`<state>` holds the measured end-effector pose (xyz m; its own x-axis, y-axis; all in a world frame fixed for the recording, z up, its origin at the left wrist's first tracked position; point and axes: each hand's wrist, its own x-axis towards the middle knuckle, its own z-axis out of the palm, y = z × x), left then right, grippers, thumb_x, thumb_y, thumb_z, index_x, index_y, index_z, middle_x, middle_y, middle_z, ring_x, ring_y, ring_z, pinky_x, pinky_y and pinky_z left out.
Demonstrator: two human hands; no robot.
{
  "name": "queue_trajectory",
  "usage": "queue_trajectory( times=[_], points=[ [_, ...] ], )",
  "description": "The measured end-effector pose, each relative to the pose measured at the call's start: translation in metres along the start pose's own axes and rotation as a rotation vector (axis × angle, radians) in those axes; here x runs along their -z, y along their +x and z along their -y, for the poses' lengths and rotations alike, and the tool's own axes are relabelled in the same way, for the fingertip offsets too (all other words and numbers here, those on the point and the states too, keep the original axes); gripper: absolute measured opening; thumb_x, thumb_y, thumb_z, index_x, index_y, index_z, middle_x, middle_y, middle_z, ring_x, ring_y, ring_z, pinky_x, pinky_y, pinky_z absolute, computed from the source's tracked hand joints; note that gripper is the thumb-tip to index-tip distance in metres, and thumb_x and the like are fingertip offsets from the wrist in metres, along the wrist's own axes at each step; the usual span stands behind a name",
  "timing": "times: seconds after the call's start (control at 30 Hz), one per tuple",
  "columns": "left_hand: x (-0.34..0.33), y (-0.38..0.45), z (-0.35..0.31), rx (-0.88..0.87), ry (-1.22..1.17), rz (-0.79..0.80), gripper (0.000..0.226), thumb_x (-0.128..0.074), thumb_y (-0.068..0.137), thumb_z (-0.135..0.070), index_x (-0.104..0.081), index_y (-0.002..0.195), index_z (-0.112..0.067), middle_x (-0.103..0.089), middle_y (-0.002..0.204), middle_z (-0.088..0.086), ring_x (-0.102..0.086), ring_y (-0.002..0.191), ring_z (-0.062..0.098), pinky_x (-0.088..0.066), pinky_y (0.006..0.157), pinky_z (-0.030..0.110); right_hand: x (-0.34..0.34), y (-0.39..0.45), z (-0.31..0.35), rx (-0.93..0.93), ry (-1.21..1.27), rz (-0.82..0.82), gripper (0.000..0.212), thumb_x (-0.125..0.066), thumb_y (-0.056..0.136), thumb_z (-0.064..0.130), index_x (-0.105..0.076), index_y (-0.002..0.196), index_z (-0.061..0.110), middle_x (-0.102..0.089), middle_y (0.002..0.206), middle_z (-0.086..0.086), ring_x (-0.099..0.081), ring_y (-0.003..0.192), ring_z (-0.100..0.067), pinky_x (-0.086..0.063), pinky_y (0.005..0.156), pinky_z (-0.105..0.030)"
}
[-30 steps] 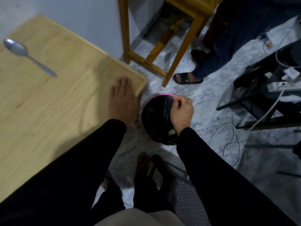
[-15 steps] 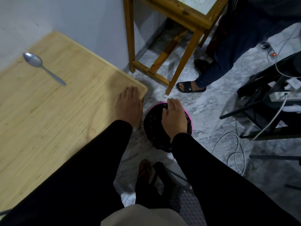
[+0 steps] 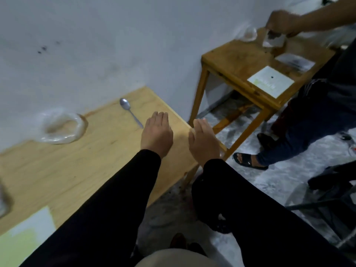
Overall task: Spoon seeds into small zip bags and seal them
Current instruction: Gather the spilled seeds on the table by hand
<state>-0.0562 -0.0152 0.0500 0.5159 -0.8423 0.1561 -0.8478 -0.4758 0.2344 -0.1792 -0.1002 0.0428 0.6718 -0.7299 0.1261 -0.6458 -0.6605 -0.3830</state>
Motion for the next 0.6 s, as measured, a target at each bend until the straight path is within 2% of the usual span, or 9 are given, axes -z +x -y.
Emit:
queue_trajectory(
  times=[0.13,0.2,0.27,0.37,0.47,0.6],
  points=[
    [0.039,-0.015,0.063,0.118,0.075,-0.124,0.044,-0.040,0.093,-0.015,-0.043,0.132,0.005,-0.050,0.131,0.020,-0.041,0.128,0.035,-0.034,0.104,0.041,-0.009,0.024,0.063,0.150,-0.004,-0.007,0.047,-0.027,0.092,0.021,-0.058,0.114,-0.007,-0.062,0.113,-0.023,-0.057,0.113,-0.036,-0.048,0.097,-0.046],
    [0.055,-0.029,0.096,0.187,0.122,-0.166,0.047,-0.036,0.097,-0.018,-0.035,0.139,0.003,-0.043,0.140,0.019,-0.032,0.135,0.032,-0.026,0.111,0.038,-0.012,0.028,0.100,0.205,0.025,-0.009,0.047,-0.033,0.093,0.024,-0.051,0.126,-0.004,-0.054,0.128,-0.020,-0.048,0.125,-0.032,-0.039,0.106,-0.039],
    [0.067,-0.044,0.127,0.267,0.132,-0.186,0.048,-0.033,0.099,-0.020,-0.031,0.141,0.002,-0.039,0.144,0.017,-0.026,0.139,0.030,-0.021,0.114,0.037,-0.021,0.030,0.130,0.262,0.056,0.017,0.046,-0.041,0.095,0.023,-0.042,0.135,0.001,-0.045,0.138,-0.014,-0.039,0.132,-0.027,-0.032,0.107,-0.032],
    [0.078,-0.071,0.168,0.374,0.122,-0.200,0.047,-0.034,0.099,-0.019,-0.032,0.140,0.004,-0.040,0.143,0.019,-0.027,0.139,0.031,-0.020,0.116,0.037,-0.040,0.027,0.168,0.349,0.104,0.041,0.046,-0.044,0.095,0.023,-0.040,0.138,0.006,-0.043,0.139,-0.007,-0.040,0.127,-0.021,-0.037,0.098,-0.028],
    [0.078,-0.098,0.200,0.444,0.105,-0.202,0.044,-0.042,0.096,-0.015,-0.040,0.134,0.008,-0.047,0.135,0.024,-0.036,0.133,0.037,-0.024,0.114,0.040,-0.066,0.027,0.199,0.312,0.193,0.148,0.045,-0.044,0.097,0.023,-0.040,0.139,0.008,-0.041,0.144,-0.006,-0.036,0.132,-0.018,-0.032,0.104,-0.027],
    [0.052,-0.127,0.230,0.587,0.014,-0.173,0.043,-0.048,0.092,-0.010,-0.045,0.129,0.012,-0.052,0.128,0.029,-0.043,0.127,0.041,-0.033,0.108,0.045,-0.103,0.021,0.223,0.309,0.289,0.292,0.041,-0.049,0.095,0.020,-0.048,0.135,0.009,-0.047,0.137,-0.011,-0.046,0.125,-0.024,-0.035,0.102,-0.029]
  ],
)
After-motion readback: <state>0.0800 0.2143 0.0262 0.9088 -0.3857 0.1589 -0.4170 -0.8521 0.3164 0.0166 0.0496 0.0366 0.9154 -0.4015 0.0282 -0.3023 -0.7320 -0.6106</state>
